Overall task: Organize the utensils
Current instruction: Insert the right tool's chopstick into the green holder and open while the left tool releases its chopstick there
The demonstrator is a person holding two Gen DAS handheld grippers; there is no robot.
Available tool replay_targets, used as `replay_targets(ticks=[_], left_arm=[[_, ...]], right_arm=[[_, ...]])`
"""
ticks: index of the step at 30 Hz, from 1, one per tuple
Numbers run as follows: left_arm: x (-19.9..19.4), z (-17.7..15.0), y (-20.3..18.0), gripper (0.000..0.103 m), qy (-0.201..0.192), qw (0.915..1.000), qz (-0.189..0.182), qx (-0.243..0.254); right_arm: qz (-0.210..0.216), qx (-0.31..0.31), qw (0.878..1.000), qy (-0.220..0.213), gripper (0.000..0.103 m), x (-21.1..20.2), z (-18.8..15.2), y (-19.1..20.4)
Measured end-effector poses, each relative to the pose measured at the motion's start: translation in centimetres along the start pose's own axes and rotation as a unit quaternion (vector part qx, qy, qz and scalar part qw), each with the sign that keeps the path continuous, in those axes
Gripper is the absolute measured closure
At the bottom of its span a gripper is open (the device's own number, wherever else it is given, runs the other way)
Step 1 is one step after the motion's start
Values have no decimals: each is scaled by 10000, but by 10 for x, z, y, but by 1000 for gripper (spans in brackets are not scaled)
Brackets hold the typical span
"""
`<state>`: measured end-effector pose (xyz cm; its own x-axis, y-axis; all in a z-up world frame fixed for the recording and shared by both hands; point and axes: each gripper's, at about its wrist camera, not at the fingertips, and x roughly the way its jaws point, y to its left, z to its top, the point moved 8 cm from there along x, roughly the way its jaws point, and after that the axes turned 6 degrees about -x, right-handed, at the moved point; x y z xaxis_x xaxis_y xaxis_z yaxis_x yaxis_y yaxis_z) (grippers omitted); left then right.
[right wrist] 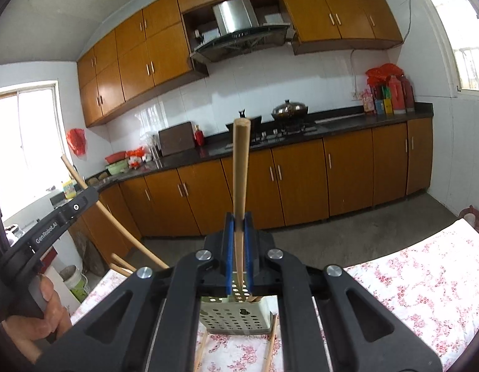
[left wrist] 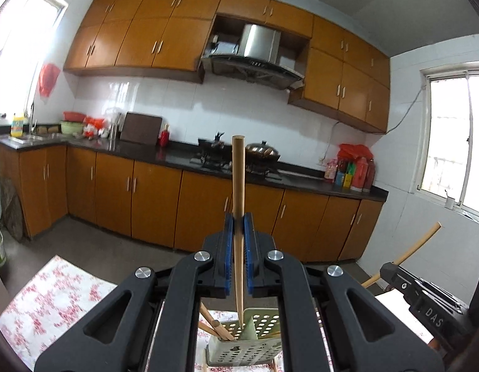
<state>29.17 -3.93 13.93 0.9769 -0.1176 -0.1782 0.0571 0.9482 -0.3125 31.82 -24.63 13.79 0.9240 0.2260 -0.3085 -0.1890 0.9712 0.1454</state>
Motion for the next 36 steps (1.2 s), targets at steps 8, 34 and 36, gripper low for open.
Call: replay_targets(ticks=[8, 34, 36], left_arm=[[19, -27, 10, 96, 276, 9996, 74, -12], [-61, -61, 84, 77, 833, 9952, 504, -51], [-58, -86, 98, 77, 1187, 9911, 600, -69]], right_arm=[[-31, -27, 9993, 361, 95, 36, -21, 0], [-766, 281, 9908, 1080, 79, -27, -125, -59], [-685, 330, 9865, 1452, 79, -18, -161, -57]])
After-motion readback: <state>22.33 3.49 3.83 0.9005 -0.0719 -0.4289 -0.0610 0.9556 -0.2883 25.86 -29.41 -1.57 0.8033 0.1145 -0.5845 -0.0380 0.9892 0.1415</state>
